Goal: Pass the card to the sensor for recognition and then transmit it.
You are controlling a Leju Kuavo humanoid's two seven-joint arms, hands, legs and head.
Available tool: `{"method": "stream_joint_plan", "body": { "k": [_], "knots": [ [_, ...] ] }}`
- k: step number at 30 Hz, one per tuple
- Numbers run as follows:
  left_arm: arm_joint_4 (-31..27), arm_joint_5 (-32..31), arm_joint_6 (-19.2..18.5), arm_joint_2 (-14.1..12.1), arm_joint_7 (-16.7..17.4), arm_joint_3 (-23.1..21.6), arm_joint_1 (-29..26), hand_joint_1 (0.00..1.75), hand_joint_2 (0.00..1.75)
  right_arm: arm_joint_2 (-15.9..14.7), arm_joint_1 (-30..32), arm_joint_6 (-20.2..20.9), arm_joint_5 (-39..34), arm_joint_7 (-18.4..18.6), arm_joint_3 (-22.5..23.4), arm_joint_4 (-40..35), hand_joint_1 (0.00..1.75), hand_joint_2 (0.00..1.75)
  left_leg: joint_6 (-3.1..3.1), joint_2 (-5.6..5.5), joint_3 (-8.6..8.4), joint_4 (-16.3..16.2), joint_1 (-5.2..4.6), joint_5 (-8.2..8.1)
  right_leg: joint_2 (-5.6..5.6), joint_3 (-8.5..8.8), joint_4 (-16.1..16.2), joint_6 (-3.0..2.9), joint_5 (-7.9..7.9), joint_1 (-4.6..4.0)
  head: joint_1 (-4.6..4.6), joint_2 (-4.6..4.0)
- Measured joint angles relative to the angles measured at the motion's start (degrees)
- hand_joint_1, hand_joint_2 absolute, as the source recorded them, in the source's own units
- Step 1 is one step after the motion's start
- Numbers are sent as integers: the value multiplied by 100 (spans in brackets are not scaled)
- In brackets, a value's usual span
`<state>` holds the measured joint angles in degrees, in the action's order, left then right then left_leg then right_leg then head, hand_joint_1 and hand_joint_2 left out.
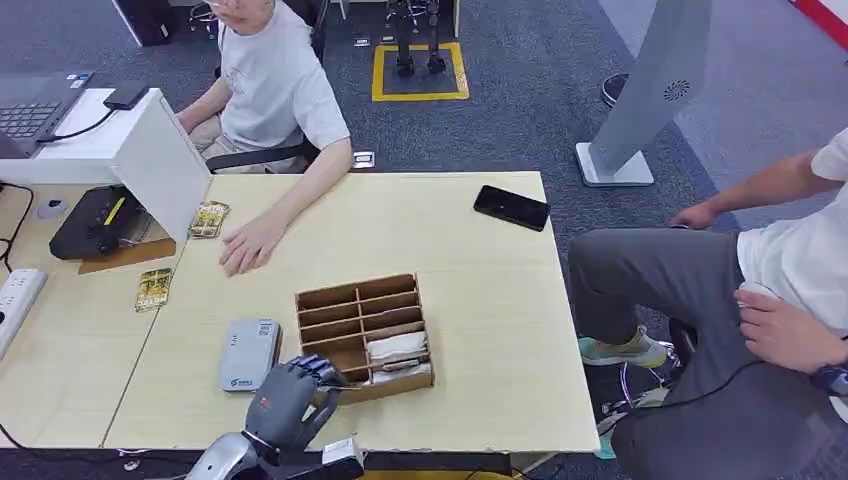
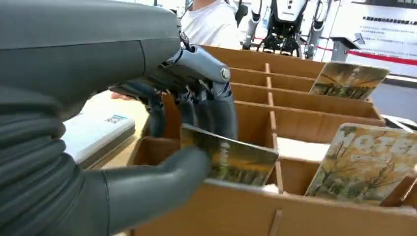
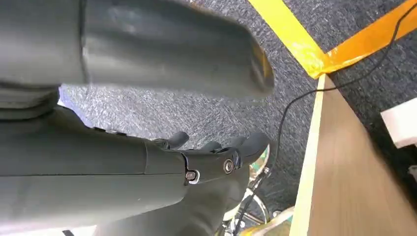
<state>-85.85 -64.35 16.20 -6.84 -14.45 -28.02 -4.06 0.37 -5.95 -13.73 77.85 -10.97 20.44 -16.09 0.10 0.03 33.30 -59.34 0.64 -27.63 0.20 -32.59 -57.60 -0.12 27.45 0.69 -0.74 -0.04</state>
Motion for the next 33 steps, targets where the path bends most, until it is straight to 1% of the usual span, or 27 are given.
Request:
{"method": "stream_joint_plan", "body": {
  "k": [15, 21, 27, 29, 31, 32, 33],
  "knots": [
    [4, 70, 33, 2, -31, 0, -1, 175, 175, 0, -35, -4, -39, -85, 256, -109, 0, 175, 0, 0, -1, 0, 0, 0, 0, 0, 0, 0, 0, 0, 0, 0],
    [0, 360, -26, -54, -157, 76, 1, 175, 175, 0, -73, 17, -2, -105, 282, -111, 0, 175, 0, 0, -3, 0, 0, 0, 0, 1, -1, 0, -1, 0, 0, 0],
    [-11, 393, -55, -94, -173, 149, 1, 175, 175, 0, -82, 17, 11, -105, 295, -111, 0, 175, 0, 0, -2, 0, 1, 0, 0, 1, -2, -1, 0, -1, 0, 0],
    [-68, 400, 9, -127, -175, 177, 1, 175, 175, 0, -86, 35, 15, -105, 297, -111, 0, 175, 0, 0, -2, 0, 1, 1, 0, 1, -2, -1, 0, -1, 0, 0],
    [-205, 404, 102, -220, -156, 277, 34, 175, 175, 0, -88, 37, 28, -103, 297, -111, 0, 175, -2, 1, -4, 0, 2, 2, 0, -1, -2, -1, -1, -1, 2, 0],
    [-314, 422, 164, -357, -88, 338, 113, 175, 175, 0, -89, 46, 35, -90, 304, -111, 0, 175, -5, -1, -3, 0, 2, 6, -1, -3, -3, -1, -1, -2, -2, 0],
    [-462, 481, 126, -503, -46, 389, 246, 175, 175, 0, -97, 52, 53, -66, 321, -111, 0, 175, -12, -3, 2, 0, 11, 13, -3, -5, -4, -7, -4, -11, 0, 0]
  ]
}}
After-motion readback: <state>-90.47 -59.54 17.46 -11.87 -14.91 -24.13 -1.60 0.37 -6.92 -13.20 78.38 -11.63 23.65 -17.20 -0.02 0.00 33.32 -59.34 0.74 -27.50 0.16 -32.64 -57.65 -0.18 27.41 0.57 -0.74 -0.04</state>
